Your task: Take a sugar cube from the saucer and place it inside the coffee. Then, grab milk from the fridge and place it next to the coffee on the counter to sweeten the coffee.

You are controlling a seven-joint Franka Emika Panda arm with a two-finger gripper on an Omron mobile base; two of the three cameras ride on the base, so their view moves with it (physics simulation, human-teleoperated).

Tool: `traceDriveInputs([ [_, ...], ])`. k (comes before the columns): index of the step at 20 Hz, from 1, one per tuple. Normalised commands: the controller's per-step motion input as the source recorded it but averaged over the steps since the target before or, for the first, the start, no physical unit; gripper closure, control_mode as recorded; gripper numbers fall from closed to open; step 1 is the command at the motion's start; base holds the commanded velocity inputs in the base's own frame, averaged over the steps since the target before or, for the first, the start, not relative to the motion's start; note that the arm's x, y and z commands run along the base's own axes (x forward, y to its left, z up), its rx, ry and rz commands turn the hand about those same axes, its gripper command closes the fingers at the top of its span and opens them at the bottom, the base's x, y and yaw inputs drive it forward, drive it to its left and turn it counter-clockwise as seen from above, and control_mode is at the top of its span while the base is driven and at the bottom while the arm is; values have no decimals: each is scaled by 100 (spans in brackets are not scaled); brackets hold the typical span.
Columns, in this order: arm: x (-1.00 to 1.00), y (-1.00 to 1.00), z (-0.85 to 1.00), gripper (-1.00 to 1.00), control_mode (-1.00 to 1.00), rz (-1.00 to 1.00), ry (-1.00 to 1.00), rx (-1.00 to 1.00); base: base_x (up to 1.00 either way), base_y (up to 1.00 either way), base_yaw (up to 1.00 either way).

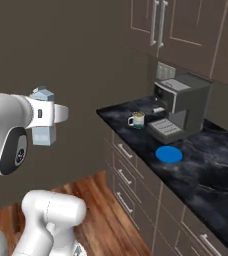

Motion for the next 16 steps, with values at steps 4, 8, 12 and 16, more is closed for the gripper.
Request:
traceDriveInputs([
  [4,0,0,0,100,100,0,0,0,100,6,-43],
  [8,0,0,0,100,100,0,0,0,100,17,-44],
  [12,0,0,0,100,100,0,0,0,100,27,-45],
  [16,0,0,0,100,100,0,0,0,83,44,-45],
])
